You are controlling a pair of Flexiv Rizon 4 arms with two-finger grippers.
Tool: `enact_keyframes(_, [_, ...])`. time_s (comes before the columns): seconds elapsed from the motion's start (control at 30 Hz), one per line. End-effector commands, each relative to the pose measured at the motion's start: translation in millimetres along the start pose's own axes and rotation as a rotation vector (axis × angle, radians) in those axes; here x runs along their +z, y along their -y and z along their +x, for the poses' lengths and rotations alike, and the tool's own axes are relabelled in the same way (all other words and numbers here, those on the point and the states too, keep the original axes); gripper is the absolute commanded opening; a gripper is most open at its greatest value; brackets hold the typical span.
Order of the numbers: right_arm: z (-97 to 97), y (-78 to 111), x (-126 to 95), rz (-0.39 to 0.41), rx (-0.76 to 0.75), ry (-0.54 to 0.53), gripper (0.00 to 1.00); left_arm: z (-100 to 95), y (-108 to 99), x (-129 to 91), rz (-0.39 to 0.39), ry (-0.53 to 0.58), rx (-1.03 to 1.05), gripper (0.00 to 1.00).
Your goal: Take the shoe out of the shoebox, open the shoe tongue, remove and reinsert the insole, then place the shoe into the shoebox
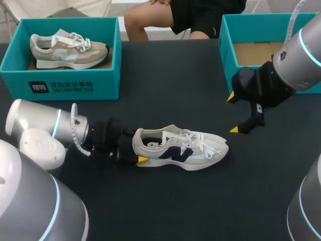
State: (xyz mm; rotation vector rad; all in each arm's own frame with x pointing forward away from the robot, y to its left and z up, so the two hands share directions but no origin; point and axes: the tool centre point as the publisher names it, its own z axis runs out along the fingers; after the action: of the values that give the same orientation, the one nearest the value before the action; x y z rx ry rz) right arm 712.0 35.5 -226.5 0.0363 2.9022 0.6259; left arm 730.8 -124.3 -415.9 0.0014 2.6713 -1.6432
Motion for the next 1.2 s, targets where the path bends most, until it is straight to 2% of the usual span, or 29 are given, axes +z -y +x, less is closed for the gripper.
enact_keyframes(0.03, [0.5,-0.3,1,0.002,0.000,0.001,1.00,5.4,-3,1,0.000,0.008,0.000,0.00])
enact_keyframes(0.17, [0.5,-0.3,1,0.002,0.000,0.001,1.00,5.4,-3,1,0.000,0.008,0.000,0.00])
enact_keyframes(0.2, [-0.4,-2.3,1,-0.017,0.043,-0.019,1.00,5.4,-3,1,0.000,0.008,0.000,0.00])
enact_keyframes(0.23, [-1.9,-5.9,3,0.034,0.092,-0.027,1.00,5.4,-3,1,0.000,0.008,0.000,0.00])
enact_keyframes(0.4, [-7.2,-24.1,10,0.096,0.464,0.145,1.00,5.4,-3,1,0.000,0.008,0.000,0.00])
enact_keyframes(0.5, [-7.2,-38.6,14,0.079,0.681,0.286,1.00,5.4,-3,1,0.000,0.008,0.000,0.00])
enact_keyframes(0.6, [-1.6,-46.1,18,0.067,0.868,0.376,1.00,5.4,-3,1,0.000,0.008,0.000,0.00])
enact_keyframes(0.63, [-0.9,-49.6,20,0.065,0.892,0.381,1.00,5.4,-3,1,0.000,0.008,0.000,0.00])
enact_keyframes(0.67, [-2.0,-56.1,21,0.023,0.876,0.389,1.00,5.4,-3,1,0.000,0.008,0.000,0.00])
enact_keyframes(1.2, [-2.0,-56.1,21,0.023,0.876,0.389,1.00,5.4,-3,1,0.000,0.008,0.000,0.00])
